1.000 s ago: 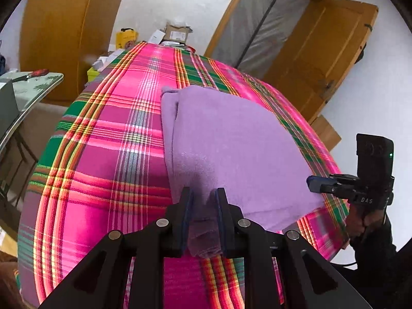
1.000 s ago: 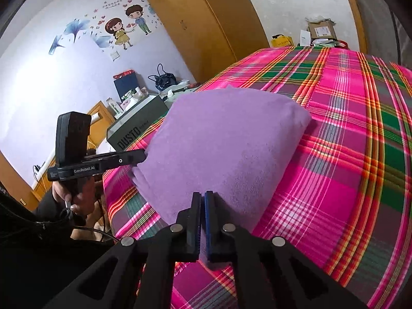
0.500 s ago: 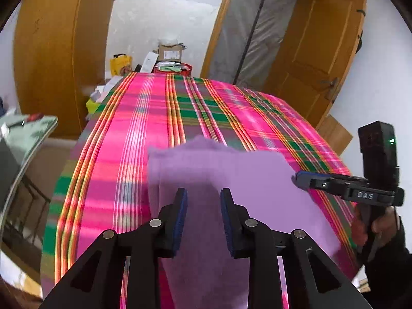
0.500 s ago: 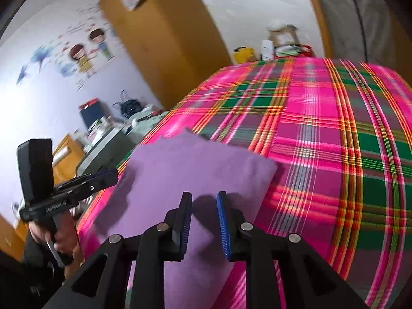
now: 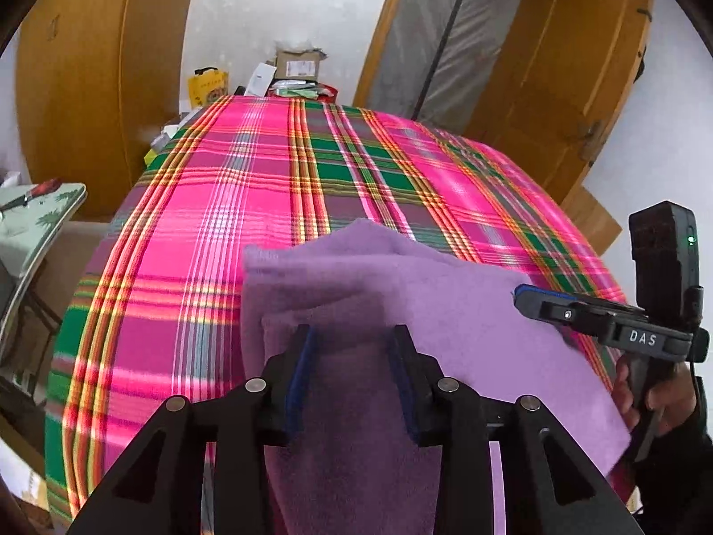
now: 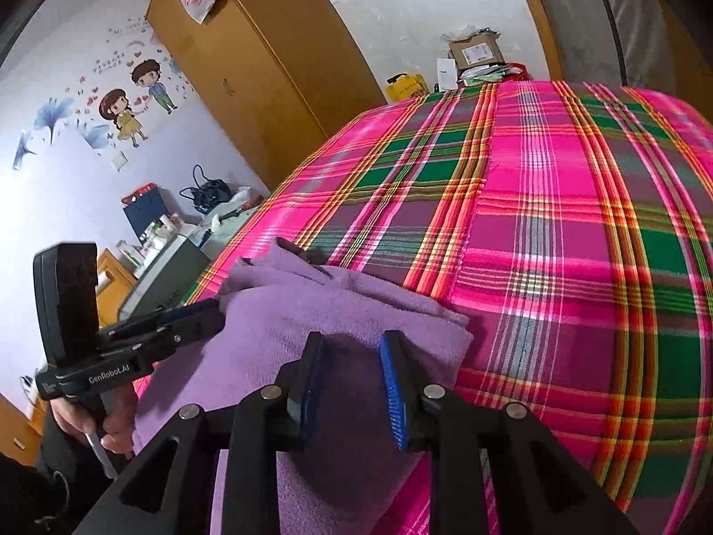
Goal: Fold clothes
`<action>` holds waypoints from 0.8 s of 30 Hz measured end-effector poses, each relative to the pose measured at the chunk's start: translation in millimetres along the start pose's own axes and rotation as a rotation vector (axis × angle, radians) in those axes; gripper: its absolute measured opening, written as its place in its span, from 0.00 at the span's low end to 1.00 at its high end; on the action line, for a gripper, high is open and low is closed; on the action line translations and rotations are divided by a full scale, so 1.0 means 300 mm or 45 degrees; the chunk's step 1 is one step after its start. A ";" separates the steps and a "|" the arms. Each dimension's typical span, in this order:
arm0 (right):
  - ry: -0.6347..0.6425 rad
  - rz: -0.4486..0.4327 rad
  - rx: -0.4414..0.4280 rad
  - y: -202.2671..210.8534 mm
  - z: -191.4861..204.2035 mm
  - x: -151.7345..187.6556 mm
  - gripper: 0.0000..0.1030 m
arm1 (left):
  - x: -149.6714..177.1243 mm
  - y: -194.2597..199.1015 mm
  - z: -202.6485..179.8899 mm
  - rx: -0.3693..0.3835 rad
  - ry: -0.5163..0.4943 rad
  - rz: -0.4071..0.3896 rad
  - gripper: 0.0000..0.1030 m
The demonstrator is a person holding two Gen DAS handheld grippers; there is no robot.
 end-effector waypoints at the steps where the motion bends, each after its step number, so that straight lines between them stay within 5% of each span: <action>1: 0.006 -0.008 0.008 0.015 0.007 0.001 0.25 | 0.008 0.010 0.000 0.007 0.005 -0.010 0.37; 12: 0.087 -0.037 0.095 0.099 0.073 0.043 0.31 | 0.033 0.041 -0.017 -0.028 -0.008 -0.052 0.45; 19: 0.282 -0.008 0.044 0.142 0.213 0.122 0.31 | 0.096 0.100 -0.041 -0.003 -0.014 -0.066 0.53; 24: 0.280 0.005 0.068 0.125 0.205 0.144 0.30 | 0.103 0.095 -0.051 -0.019 -0.022 -0.069 0.53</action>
Point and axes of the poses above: each gripper's, at about its wrist camera, not at the fingertips, and y roughly against the way its jaws point, z to its left, x to its underside, the point moved 7 cm from there along -y, roughly the way its jaws point, and after that the axes turned 10 degrees about y, right-handed, at the moved point
